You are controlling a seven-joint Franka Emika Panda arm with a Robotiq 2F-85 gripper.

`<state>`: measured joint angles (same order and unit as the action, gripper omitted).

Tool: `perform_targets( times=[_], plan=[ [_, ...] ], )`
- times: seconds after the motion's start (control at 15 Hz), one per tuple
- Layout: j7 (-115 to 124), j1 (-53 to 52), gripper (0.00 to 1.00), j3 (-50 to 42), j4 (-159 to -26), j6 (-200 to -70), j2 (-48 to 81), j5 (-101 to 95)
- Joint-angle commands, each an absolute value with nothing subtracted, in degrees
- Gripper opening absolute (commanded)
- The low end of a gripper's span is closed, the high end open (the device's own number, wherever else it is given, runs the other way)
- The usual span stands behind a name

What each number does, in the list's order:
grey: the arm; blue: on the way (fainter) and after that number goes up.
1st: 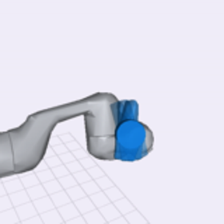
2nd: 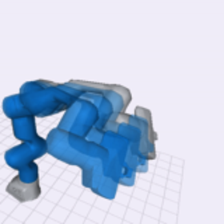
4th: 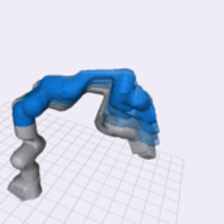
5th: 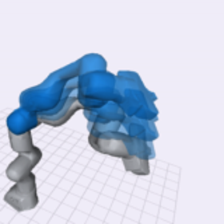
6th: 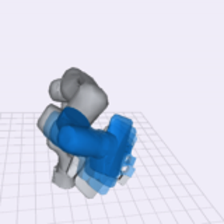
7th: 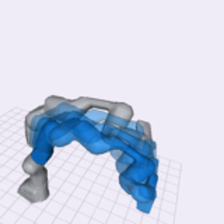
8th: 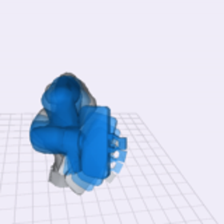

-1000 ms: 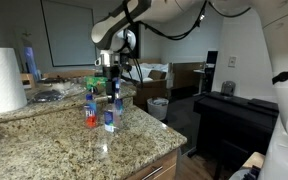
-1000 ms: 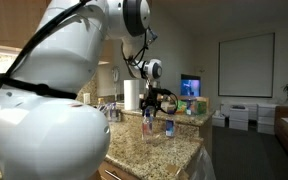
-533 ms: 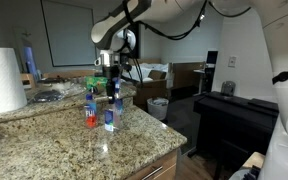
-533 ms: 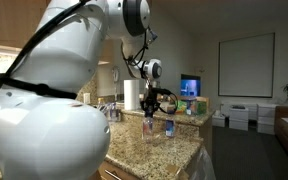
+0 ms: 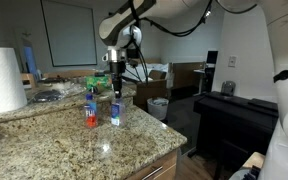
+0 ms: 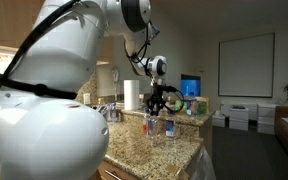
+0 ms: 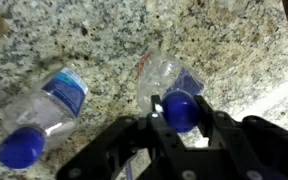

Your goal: Put all the water bottles into the plastic bag

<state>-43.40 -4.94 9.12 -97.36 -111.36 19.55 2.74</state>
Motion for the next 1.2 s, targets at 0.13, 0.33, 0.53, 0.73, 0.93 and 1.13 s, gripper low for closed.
perform_targets(
  times=[0.13,0.33,0.53,0.73,0.93,1.13],
  plan=[
    [-45.18,2.29,0.12,3.95,-100.80,-111.68,12.40,3.10],
    [-46.67,7.15,0.11,-0.29,-100.61,-110.61,11.80,3.76],
    [-48.63,11.28,0.11,-3.54,-100.49,-110.44,13.59,5.67],
    [-49.90,14.99,0.11,-5.54,-101.87,-111.41,16.14,10.22],
    [-49.69,17.92,0.11,-5.98,-103.47,-113.80,19.05,17.04],
    [-49.38,19.59,0.11,-5.30,-104.13,-116.44,22.59,22.61]
  ],
)
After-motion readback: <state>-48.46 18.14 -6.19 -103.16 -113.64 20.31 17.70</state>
